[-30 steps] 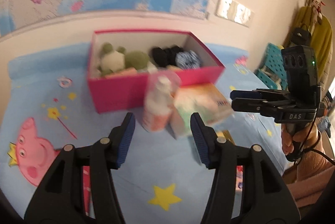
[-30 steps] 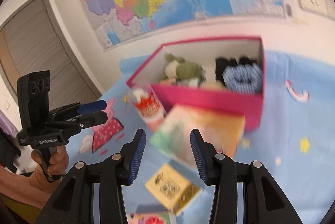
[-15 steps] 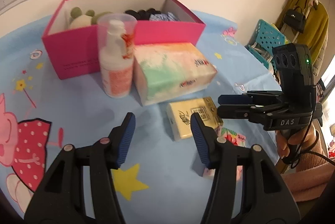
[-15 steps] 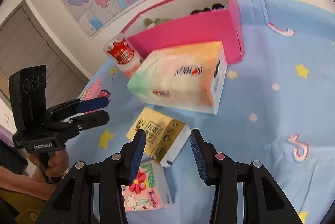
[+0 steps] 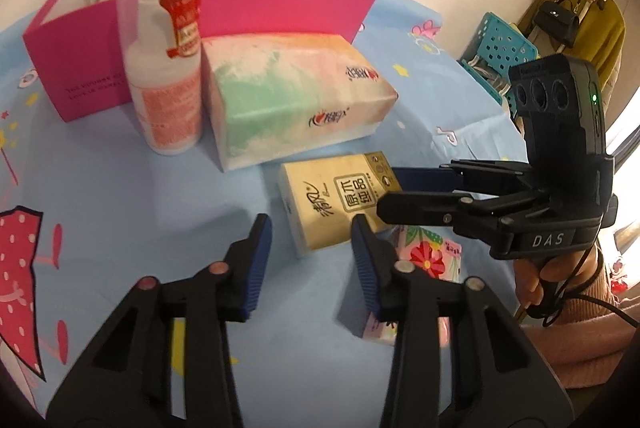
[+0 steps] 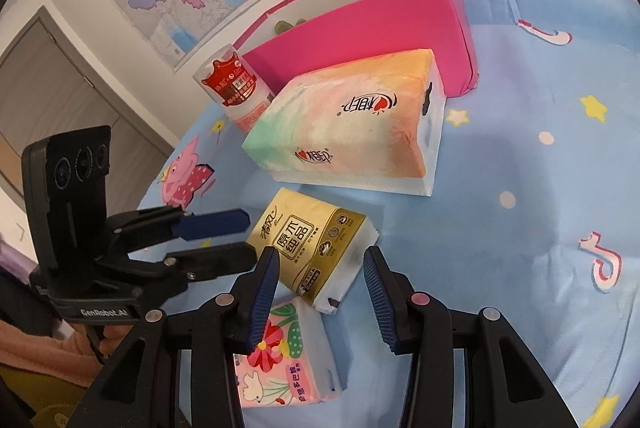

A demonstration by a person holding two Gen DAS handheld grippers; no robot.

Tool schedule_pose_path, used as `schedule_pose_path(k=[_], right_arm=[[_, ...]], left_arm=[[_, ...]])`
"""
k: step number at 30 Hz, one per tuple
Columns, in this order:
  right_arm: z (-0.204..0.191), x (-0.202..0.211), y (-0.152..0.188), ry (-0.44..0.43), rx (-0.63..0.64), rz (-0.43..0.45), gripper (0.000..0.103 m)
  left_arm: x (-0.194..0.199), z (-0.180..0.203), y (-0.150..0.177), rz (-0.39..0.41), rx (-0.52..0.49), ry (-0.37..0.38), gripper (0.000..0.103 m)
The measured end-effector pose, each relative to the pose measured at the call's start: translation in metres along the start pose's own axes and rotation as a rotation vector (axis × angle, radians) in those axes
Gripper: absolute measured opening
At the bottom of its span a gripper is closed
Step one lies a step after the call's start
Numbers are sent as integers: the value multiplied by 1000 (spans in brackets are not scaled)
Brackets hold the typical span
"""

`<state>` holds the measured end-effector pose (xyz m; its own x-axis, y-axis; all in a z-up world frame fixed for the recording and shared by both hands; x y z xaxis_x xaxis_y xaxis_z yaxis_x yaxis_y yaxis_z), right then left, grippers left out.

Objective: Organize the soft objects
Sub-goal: 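Move the right gripper to the yellow tissue packet on the sheet, then close the right gripper on the yellow tissue packet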

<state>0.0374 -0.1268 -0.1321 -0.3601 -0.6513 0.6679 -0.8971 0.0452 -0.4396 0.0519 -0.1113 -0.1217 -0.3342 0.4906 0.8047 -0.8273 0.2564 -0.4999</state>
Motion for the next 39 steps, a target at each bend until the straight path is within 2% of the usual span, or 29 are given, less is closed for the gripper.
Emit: schedule_pose_path(k=[3,6,17,39], right_arm=[[-3,-4,-1,-2,9,-3,42],[-4,-6,-1,11,23,-6,37],[-1,-5,-2,20,24,7,36],[-17,18,-10,29,76,69,36]], left_arm=[[-3,2,1,-7,1,17,35],[-3,5,1,-8,1,23,34],[-4,8,-3,-6,-5,32,34],[23,15,-11,74,-43,21,34]])
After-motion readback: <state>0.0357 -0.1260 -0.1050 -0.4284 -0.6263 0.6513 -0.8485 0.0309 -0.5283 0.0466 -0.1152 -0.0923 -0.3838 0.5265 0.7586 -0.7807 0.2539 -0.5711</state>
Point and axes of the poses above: each gripper's, at about its wrist camera, not at the fingertips, and x roughly against the way its jaws point, z to its right, y to its underside, the point moved 8 cm from there along -x, roughly the way its jaws point, and after that the axes turned 1 degree about y, right-handed, at the moved point
